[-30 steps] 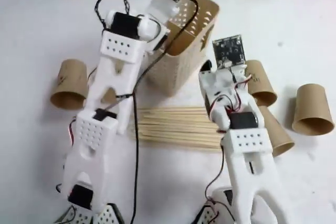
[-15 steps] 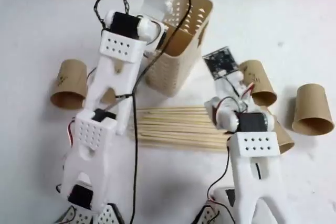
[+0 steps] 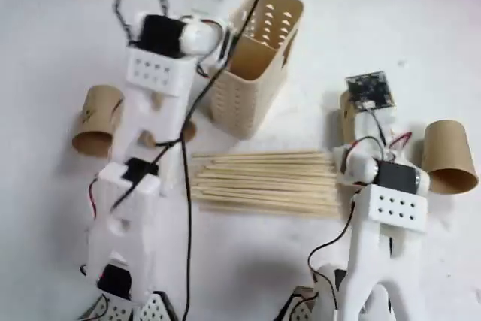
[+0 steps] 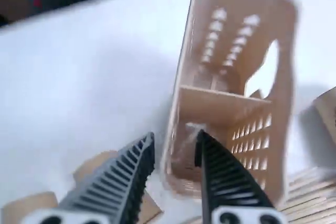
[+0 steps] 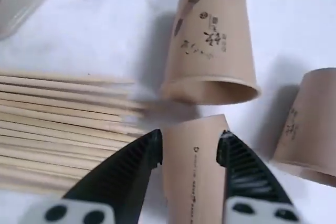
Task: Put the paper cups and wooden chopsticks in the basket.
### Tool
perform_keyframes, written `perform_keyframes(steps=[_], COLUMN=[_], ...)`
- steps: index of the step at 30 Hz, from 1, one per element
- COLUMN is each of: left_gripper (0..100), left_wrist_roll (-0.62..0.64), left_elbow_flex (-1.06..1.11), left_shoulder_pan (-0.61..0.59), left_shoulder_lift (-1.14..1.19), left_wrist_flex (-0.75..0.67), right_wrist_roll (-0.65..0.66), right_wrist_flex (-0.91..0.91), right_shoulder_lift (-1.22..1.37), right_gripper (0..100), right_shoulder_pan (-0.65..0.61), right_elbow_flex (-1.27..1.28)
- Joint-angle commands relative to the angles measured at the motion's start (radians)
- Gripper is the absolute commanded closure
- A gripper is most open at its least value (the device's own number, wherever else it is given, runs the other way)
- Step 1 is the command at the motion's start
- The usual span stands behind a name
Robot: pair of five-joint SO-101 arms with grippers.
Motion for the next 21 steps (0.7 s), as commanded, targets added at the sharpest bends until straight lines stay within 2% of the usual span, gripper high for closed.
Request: perform_keyframes(steps=[1, 7, 9, 11, 16, 21], left_gripper=[85, 86, 86, 86, 86, 86], left_wrist_roll=[-0.083, -0.184, -0.21, -0.241, -0.319, -0.382], left_elbow_flex=[-0.04, -0.028, 0.008, 0.094, 0.445, 0.779], left_shoulder_pan=[-0.008, -0.012, -0.012, -0.012, -0.005, -0.002], left_shoulder_lift=[-0.183, -0.349, -0.415, -0.495, -0.75, -0.986], left_wrist_flex=[-0.002, 0.034, 0.035, 0.035, 0.034, 0.021], right_wrist_roll=[0.086, 0.256, 0.364, 0.526, 0.829, 1.04], right_wrist_flex=[0.036, 0.331, 0.42, 0.452, 0.343, 0.027], right_shoulder_lift=[-0.033, -0.329, -0.458, -0.565, -0.696, -0.682], right_gripper=[81.9, 81.9, 81.9, 81.9, 80.1, 75.2], right_shoulder_pan=[0.03, 0.045, 0.076, 0.148, 0.381, 0.576], right_elbow_flex=[-0.054, -0.181, -0.206, -0.181, -0.011, 0.167])
